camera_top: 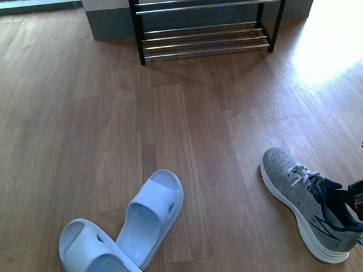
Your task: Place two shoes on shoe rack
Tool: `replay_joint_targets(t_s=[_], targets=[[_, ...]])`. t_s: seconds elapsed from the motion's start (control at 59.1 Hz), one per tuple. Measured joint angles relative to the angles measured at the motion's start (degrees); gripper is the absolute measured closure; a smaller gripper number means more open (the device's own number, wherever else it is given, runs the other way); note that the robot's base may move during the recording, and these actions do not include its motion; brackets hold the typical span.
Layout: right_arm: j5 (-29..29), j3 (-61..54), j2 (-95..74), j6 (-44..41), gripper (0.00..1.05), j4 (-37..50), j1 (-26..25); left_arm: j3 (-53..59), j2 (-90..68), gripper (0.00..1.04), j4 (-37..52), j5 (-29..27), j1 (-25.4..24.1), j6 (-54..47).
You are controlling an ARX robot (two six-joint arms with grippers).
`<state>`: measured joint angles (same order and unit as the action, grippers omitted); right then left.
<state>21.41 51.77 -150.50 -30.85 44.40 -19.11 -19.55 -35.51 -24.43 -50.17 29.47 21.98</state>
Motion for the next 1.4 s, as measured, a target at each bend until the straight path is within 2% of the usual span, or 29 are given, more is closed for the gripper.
replay_joint_targets(t_s=[0.44,0.609,0.88,0.981,1.184,1.404], targets=[[-0.92,7.85,-8.94,4.07,0.09,0.39,0.28,0.0,0.0,1.04,0.0,0.0,0.0,0.0],[-2.05,10.4,-12.7,5.25,0.4,4.46,1.44,0.0,0.0,1.04,0.02,0.0,0.0,0.0],[-2.64,10.21,-13.33,9.14,0.9,5.9,3.17,0.0,0.0,1.04,0.0,0.0,0.0,0.0],[-2.6,8.9,-13.0,10.36,1.04,6.56,3.37,0.0,0.0,1.04,0.0,0.0,0.0,0.02],[-1.55,0.09,-4.68,10.97,1.04,7.5,2.36,0.0,0.0,1.04,0.02,0.0,0.0,0.0],[4.11,-10.69,15.56,7.69,1.04,6.73,-1.86,0.0,0.0,1.04,0.0,0.0,0.0,0.02]])
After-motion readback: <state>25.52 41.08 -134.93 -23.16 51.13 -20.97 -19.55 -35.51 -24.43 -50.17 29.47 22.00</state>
